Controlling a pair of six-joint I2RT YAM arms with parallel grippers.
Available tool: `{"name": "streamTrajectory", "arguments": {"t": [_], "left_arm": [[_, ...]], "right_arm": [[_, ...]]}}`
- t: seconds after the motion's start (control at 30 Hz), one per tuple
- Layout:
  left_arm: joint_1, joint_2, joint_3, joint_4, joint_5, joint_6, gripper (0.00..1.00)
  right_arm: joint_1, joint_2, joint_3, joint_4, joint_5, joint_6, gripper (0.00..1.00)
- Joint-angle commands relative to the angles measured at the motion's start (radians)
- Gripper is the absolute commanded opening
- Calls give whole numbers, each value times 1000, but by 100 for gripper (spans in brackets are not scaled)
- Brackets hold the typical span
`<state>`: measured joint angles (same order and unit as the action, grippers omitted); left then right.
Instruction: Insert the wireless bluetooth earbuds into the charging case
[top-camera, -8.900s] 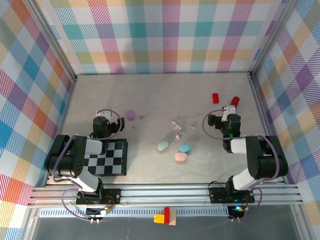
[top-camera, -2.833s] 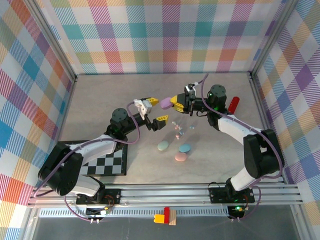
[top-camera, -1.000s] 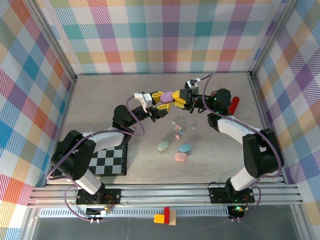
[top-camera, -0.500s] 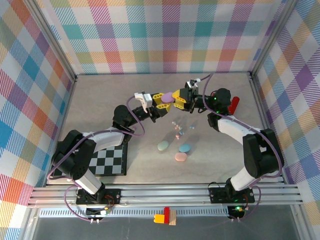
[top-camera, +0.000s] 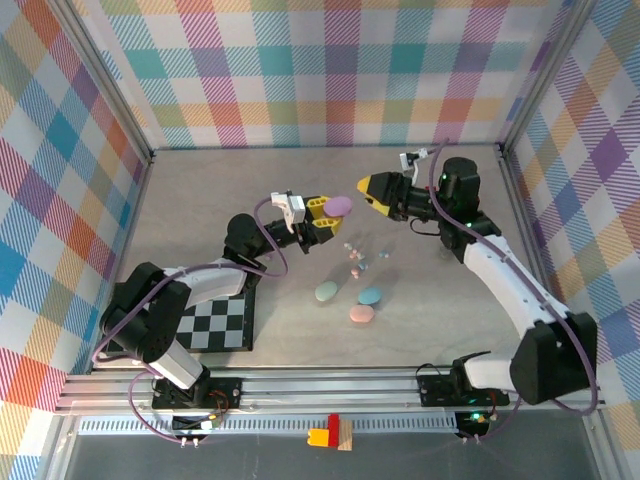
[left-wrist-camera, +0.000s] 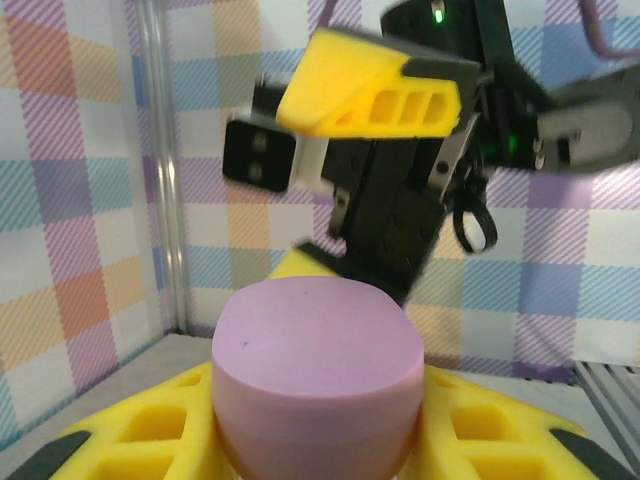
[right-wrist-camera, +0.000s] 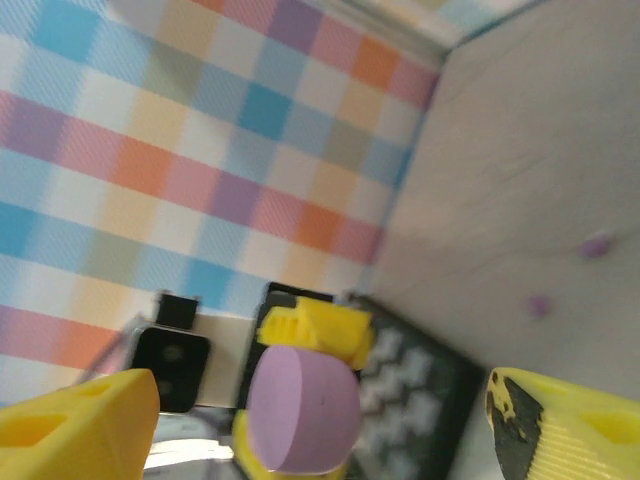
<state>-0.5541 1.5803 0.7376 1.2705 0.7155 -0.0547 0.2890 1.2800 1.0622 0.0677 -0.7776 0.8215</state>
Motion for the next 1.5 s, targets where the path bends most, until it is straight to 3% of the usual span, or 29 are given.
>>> {"name": "streamTrajectory", "arguments": {"t": [0.0,0.1,0.23,0.47,0.87,1.47], "left_arm": [[8,-51,-6,-3,95,20,31],[8,-70,-10,-11,128,17,31],[8,-89,-30,-12,137,31,31],[8,-101,-28,-11,151,13,31],[13,-139,-47,-43,192,38,31],[36,-141,-58,-29,209,4,31]], "right_arm": [[33,-52,101,-467,182,-602,84],[63,-74,138,-554,223,-795,86],[150,-130,120,-533,247,-1034,90],[238,-117,152,-535,308,-1169,92],[248,-125,156,-396,464,-1032,92],[248,-95,196,-340,440,-860,92]]}}
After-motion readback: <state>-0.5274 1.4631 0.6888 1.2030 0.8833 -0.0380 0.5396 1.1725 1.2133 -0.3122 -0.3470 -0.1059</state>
